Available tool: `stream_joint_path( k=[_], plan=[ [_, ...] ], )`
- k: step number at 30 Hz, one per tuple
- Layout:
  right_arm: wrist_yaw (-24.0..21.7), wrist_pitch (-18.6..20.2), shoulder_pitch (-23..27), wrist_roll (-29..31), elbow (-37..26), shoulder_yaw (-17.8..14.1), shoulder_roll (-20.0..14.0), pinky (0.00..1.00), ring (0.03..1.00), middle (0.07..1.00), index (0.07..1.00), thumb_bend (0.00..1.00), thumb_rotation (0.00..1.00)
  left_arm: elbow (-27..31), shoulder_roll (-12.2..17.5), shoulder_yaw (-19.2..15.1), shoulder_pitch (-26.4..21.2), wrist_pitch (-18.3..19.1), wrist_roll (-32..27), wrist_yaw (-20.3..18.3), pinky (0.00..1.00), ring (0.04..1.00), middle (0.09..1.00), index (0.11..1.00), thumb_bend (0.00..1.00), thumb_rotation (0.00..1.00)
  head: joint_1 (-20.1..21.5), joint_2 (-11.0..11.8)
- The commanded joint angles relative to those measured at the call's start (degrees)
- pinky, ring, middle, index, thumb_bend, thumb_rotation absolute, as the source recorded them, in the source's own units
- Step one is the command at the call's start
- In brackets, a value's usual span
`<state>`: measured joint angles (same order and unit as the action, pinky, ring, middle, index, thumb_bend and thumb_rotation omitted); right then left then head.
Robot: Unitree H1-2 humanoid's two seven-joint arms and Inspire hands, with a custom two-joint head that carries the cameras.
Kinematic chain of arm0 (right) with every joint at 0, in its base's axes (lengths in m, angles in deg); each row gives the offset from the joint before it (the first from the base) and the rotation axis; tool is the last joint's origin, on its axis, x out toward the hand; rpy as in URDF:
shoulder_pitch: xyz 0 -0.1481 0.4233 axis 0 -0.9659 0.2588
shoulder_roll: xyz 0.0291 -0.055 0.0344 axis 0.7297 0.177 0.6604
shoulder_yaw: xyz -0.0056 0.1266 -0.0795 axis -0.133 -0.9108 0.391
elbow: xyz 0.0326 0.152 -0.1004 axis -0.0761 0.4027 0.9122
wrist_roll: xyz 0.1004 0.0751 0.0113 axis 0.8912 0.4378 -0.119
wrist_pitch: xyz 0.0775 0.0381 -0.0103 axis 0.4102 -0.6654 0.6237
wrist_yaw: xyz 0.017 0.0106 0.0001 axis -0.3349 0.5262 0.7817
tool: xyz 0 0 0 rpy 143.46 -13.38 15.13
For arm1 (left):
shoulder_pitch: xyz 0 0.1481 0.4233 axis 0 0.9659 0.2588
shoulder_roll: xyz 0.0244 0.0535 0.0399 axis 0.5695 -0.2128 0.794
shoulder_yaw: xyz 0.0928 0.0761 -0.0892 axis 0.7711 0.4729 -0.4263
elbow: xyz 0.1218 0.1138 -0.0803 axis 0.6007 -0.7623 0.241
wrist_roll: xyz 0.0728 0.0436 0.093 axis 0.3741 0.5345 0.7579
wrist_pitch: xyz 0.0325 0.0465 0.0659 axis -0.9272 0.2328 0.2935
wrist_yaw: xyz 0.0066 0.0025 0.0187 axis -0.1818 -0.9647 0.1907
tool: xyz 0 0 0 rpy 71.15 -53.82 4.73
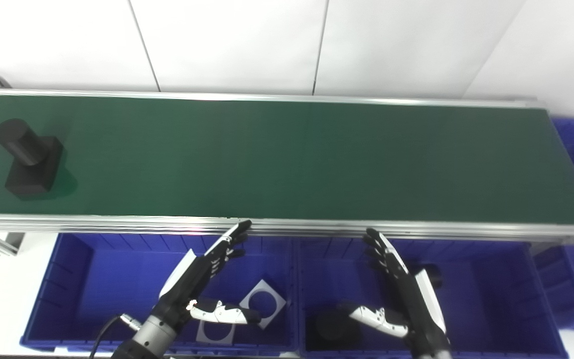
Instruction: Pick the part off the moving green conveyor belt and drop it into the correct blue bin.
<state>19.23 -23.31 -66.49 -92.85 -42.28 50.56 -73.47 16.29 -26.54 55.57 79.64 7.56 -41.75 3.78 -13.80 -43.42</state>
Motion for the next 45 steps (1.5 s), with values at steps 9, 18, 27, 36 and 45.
stream_joint_path(
  k=[9, 18, 27, 36, 45],
  plan=[
    [0.2, -7.1, -0.1, 3.5, 3.5, -1.4, -1.9, 0.79, 0.856, 0.890, 0.936, 0.73, 0.37, -4.2, -2.1, 2.1, -0.8, -6.3, 3.9, 3.2, 0.85, 0.944, 0.981, 0.950, 0.94, 0.29, -8.0, 7.2],
    [0.0, -5.9, -0.3, 3.9, 3.6, -1.2, -1.9, 0.84, 0.878, 0.898, 0.949, 0.72, 0.29, -6.1, -1.7, 3.0, -1.5, -8.2, 4.7, 4.9, 0.83, 0.943, 0.988, 0.946, 0.92, 0.26, -5.5, 9.3],
    [0.7, -9.1, 0.7, 3.5, 6.7, -1.2, -1.8, 0.80, 0.858, 0.888, 0.939, 0.74, 0.26, -7.9, -1.0, 4.1, -2.4, -8.4, 4.4, 6.4, 0.83, 0.941, 0.983, 0.944, 0.93, 0.24, -5.1, 12.2],
    [0.6, -9.5, 0.9, 4.7, 7.9, -1.5, -1.5, 0.79, 0.856, 0.889, 0.940, 0.75, 0.21, -9.2, -0.4, 5.8, -3.2, -8.4, 5.2, 8.9, 0.79, 0.903, 0.959, 0.935, 0.93, 0.25, -7.5, 15.4],
    [2.0, -11.8, 1.8, 2.4, 10.4, -2.2, -1.3, 0.73, 0.828, 0.866, 0.922, 0.76, 0.19, -10.4, 0.2, 7.6, -4.1, -8.4, 4.3, 11.1, 0.78, 0.893, 0.940, 0.909, 0.93, 0.21, -8.7, 17.0]
  ],
)
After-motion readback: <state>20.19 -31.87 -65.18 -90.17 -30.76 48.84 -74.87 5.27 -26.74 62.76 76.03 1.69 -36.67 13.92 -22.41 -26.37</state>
